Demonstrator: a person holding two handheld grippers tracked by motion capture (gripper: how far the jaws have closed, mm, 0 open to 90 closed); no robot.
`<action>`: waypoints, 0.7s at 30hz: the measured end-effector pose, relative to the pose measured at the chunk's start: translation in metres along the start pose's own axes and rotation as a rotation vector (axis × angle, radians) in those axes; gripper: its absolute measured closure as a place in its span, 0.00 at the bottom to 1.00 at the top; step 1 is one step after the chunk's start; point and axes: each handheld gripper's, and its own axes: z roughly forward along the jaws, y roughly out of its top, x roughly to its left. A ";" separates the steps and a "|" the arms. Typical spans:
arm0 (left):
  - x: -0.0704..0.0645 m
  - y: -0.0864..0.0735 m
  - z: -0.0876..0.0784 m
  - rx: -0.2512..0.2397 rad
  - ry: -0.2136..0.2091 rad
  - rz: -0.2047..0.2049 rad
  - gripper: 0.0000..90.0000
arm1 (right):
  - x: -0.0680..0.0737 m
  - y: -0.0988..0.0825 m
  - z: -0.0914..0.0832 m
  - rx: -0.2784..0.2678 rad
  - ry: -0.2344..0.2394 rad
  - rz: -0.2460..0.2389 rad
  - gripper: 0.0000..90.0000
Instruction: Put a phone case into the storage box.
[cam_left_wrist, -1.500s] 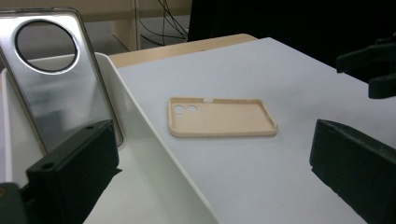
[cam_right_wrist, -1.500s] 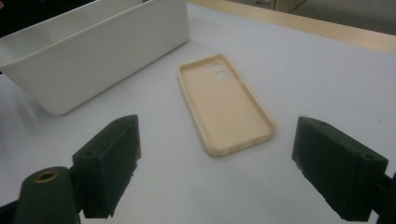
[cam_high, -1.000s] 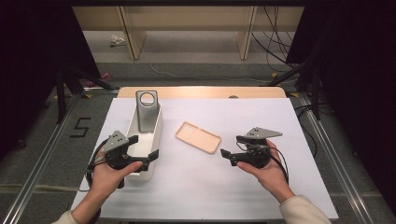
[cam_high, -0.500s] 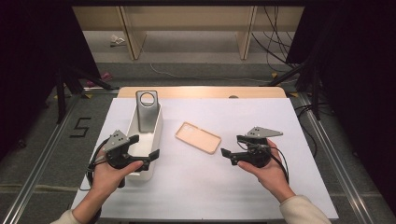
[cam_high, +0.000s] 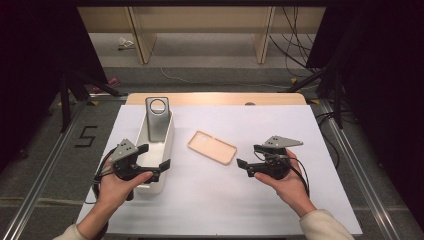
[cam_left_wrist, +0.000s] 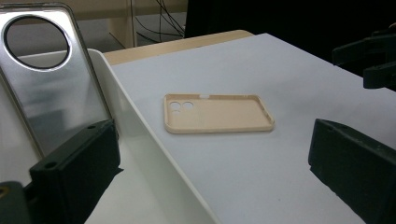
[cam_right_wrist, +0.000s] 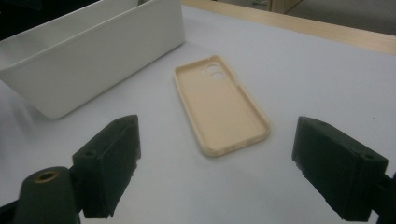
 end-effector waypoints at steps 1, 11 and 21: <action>0.000 -0.001 0.000 0.002 0.002 -0.004 0.02 | 0.000 0.000 0.000 0.002 0.000 0.002 0.18; 0.000 0.000 0.001 -0.017 -0.001 -0.011 0.03 | -0.010 0.005 0.015 0.050 0.016 0.020 0.34; -0.002 -0.001 0.001 -0.012 0.008 -0.010 0.03 | -0.024 0.015 0.044 0.237 -0.038 -0.022 1.00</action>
